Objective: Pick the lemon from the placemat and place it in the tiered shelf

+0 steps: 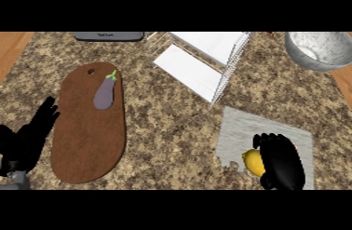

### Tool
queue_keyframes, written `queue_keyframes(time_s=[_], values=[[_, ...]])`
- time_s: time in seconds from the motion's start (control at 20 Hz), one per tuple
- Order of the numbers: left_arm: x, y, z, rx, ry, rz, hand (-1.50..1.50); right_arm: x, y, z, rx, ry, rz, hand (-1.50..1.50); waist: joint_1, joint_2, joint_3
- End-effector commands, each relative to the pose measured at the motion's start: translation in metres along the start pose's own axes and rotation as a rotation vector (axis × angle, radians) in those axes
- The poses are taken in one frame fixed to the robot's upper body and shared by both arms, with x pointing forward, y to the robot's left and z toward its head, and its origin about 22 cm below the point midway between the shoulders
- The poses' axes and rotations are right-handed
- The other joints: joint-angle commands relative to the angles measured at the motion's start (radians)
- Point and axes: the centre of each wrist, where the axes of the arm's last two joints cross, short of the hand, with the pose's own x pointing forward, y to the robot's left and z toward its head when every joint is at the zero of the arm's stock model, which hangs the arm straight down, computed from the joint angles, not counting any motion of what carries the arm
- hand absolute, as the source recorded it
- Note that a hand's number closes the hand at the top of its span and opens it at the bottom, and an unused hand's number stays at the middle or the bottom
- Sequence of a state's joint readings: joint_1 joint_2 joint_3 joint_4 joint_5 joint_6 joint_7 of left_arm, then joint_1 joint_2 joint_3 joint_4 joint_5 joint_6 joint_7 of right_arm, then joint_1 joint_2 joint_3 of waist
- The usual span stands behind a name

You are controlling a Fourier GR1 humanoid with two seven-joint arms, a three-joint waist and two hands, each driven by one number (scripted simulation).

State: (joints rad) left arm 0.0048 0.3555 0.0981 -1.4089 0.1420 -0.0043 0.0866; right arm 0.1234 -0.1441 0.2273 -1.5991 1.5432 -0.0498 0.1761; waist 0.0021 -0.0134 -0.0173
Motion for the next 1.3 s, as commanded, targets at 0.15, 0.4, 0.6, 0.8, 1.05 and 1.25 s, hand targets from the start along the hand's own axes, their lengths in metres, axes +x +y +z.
queue_keyframes(time_s=[0.15,0.4,0.6,0.8,1.05,1.25], values=[[0.004,0.003,0.009,-0.008,0.003,0.002,0.00,-0.008,0.022,0.011,-0.047,-0.040,0.077,1.50,-0.001,0.013,0.018],[-0.013,0.000,0.007,0.006,0.014,0.009,0.00,-0.010,0.004,0.015,-0.164,-0.061,0.037,1.50,-0.004,0.013,0.017],[0.004,-0.019,-0.003,-0.003,-0.007,0.002,0.00,0.043,-0.037,0.006,-0.164,-0.019,-0.018,1.50,-0.001,0.013,0.017],[0.006,-0.011,-0.002,-0.055,-0.024,-0.001,0.00,0.091,-0.056,-0.014,-0.062,0.165,-0.203,1.50,0.069,0.030,0.019],[0.007,-0.019,-0.007,-0.085,-0.023,-0.011,0.00,0.120,-0.099,-0.034,-0.102,0.308,-0.312,1.50,0.089,0.028,0.017],[0.013,-0.026,-0.011,-0.099,-0.020,-0.008,0.00,0.146,-0.139,-0.044,-0.145,0.381,-0.403,1.50,0.108,0.024,0.016]])
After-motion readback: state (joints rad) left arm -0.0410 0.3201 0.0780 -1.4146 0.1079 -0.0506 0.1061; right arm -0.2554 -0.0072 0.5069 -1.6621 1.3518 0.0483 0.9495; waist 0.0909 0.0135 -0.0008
